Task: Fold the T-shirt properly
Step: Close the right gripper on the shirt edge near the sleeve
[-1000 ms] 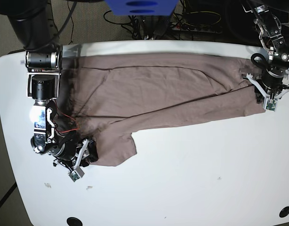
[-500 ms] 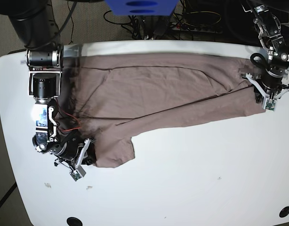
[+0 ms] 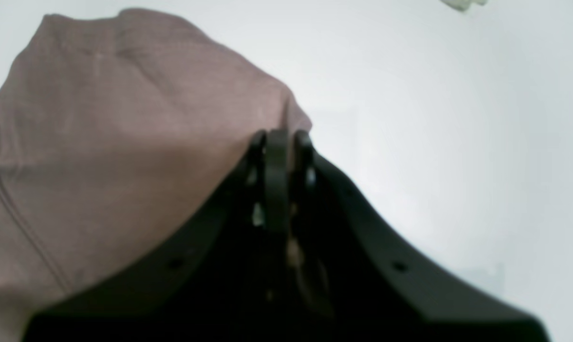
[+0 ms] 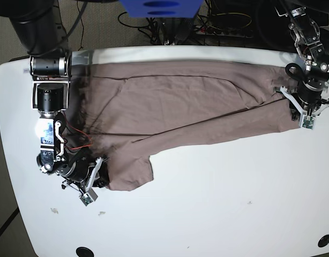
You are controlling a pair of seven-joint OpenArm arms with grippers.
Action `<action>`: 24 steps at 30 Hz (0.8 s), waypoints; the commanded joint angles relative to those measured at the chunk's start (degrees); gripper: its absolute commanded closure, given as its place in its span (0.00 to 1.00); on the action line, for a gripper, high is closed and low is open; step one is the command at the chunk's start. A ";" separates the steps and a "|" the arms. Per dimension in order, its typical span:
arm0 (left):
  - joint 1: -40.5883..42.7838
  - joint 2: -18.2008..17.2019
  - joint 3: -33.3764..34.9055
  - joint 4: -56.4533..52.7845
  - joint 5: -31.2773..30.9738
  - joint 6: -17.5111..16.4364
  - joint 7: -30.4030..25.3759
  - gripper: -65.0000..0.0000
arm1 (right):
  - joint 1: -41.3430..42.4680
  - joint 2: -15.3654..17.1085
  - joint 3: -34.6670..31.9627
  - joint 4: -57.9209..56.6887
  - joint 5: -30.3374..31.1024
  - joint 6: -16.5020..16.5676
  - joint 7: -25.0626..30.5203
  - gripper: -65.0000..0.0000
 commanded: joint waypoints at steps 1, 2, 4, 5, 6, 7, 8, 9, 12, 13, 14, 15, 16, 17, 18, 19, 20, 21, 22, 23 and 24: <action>-0.35 -0.61 -0.29 0.90 -0.51 0.14 -1.02 0.83 | 0.91 0.82 0.17 0.46 -1.66 -0.36 -1.67 0.98; -0.11 -0.63 -0.26 0.88 -0.53 0.23 -0.90 0.83 | 0.92 0.78 0.20 0.70 -1.39 -0.36 -1.47 0.98; 0.08 -0.65 -0.21 0.87 -0.54 0.31 -0.81 0.83 | 0.87 0.74 0.26 1.07 -1.13 -0.36 -1.39 0.99; 0.03 -0.64 -0.19 0.89 -0.53 0.30 -0.83 0.83 | 0.80 0.74 0.27 1.20 -1.14 -0.36 -1.50 0.99; 0.01 -0.65 -0.21 0.87 -0.57 0.32 -0.83 0.83 | 0.79 0.73 0.31 1.46 -1.16 -0.36 -1.65 0.99; -0.01 -0.66 -0.23 0.86 -0.60 0.34 -0.82 0.83 | 0.78 0.72 0.35 1.73 -1.18 -0.36 -1.80 0.99; -0.03 -0.66 -0.23 0.89 -0.59 0.33 -0.83 0.83 | 0.76 0.76 0.36 2.15 -1.18 -0.36 -1.87 0.99; -0.06 -0.66 -0.23 0.91 -0.59 0.32 -0.84 0.83 | 0.74 0.80 0.38 2.56 -1.18 -0.36 -1.93 0.99; -0.32 -0.69 -0.29 0.96 -0.47 0.32 -0.80 0.83 | 0.55 1.13 0.49 6.12 -1.20 -0.36 -2.48 0.99; -0.47 -0.73 -0.35 0.93 -0.38 0.30 -0.79 0.83 | 0.45 1.32 0.51 8.47 -1.37 -0.36 -2.85 0.99; -0.55 -0.72 -0.34 0.96 -0.41 0.30 -0.77 0.83 | 0.31 1.38 0.59 9.48 -1.37 -0.36 -3.24 0.99; -0.63 -0.70 -0.32 0.99 -0.44 0.30 -0.75 0.83 | 0.17 1.44 0.66 10.49 -1.37 -0.36 -3.63 0.99; -0.66 -0.70 -0.32 1.00 -0.43 0.30 -0.71 0.83 | -0.02 1.49 0.72 11.58 -1.39 -0.36 -4.02 0.99; -0.69 -0.69 -0.31 1.01 -0.41 0.30 -0.66 0.83 | -0.20 1.54 0.78 12.66 -1.41 -0.36 -4.40 0.99; -0.73 -0.69 -0.31 0.98 -0.40 0.31 -0.61 0.83 | -0.49 1.52 0.87 13.68 -1.44 -0.36 -4.95 0.99; -0.78 -0.69 -0.30 0.96 -0.39 0.31 -0.55 0.83 | -0.78 1.49 0.96 14.69 -1.47 -0.36 -5.49 0.99; -0.76 -0.68 -0.29 0.97 -0.38 0.33 -0.52 0.83 | -1.02 1.47 0.99 15.56 -1.49 -0.36 -6.01 0.99; -0.73 -0.67 -0.28 0.98 -0.38 0.35 -0.48 0.83 | -1.27 1.45 1.02 16.42 -1.51 -0.36 -6.52 0.99; -0.64 -0.67 -0.31 1.00 -0.31 0.42 -0.39 0.83 | -1.87 1.40 0.79 17.86 -1.41 -0.36 -7.57 0.99; -0.54 -0.66 -0.35 1.01 -0.25 0.48 -0.30 0.83 | -2.47 1.34 0.56 19.30 -1.31 -0.36 -8.62 0.99; -0.53 -0.65 -0.34 1.01 -0.27 0.47 -0.28 0.83 | -2.74 1.32 0.56 19.79 -1.40 -0.36 -8.90 0.99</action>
